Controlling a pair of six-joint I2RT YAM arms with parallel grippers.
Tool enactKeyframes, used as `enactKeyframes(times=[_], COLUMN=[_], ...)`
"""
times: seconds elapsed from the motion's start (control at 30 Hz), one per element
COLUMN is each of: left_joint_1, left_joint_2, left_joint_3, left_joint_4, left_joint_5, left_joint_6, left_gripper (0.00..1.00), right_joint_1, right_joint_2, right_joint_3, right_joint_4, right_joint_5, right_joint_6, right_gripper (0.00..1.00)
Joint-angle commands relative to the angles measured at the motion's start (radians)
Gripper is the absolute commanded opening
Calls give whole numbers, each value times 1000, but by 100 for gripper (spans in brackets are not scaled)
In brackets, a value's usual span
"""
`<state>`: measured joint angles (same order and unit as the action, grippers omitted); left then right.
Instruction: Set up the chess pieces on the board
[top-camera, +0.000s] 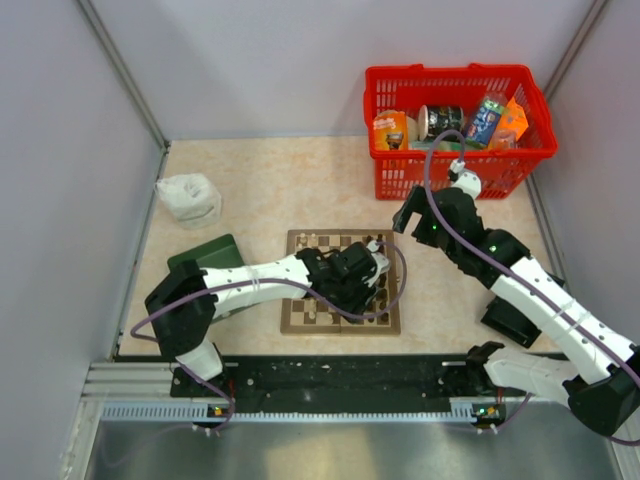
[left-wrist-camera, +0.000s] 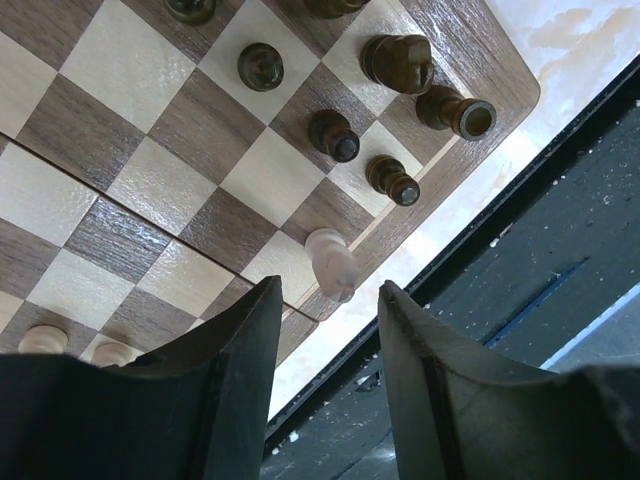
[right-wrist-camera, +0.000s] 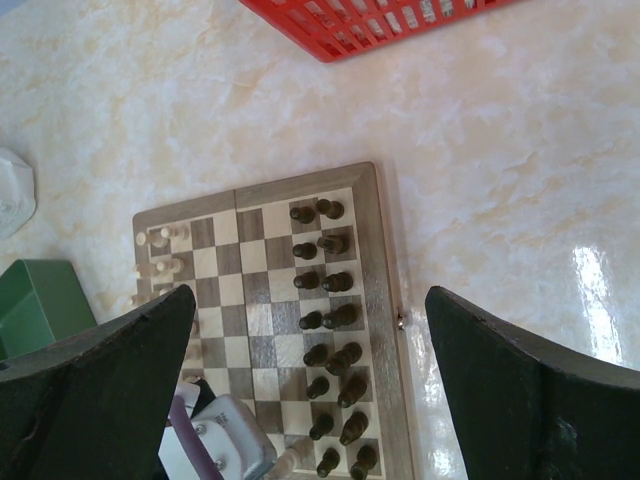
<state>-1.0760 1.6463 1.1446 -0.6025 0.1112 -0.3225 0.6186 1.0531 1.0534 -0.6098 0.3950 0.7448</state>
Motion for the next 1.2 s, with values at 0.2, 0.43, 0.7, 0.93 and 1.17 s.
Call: enactKeyframes(times=[0.2,0.43,0.7,0.93,1.17], left_joint_1=[-4,-4,-4,-4,-4], left_joint_2=[23,30,-20,-152,-262], left_joint_3=[20,24,17,73,121], left_joint_4=[53,55,35,-98,-224], left_joint_5=[-21,-2,-40,-296,-426], left_joint_6=[-15,-15,-46,-131,-203], left_gripper=[38,21,0,0,0], right_joint_1=[-8,-8,-8,-8,-8], right_joint_2=[-24,-19,-18,-15,-10], right_joint_3=[3,2,3,5,2], right_joint_4=[18,19,19,18,21], right_joint_5=[10,2,-4,-8,-18], right_joint_6=[2,1,-2,-4,2], right_gripper=[99,99,99,99,99])
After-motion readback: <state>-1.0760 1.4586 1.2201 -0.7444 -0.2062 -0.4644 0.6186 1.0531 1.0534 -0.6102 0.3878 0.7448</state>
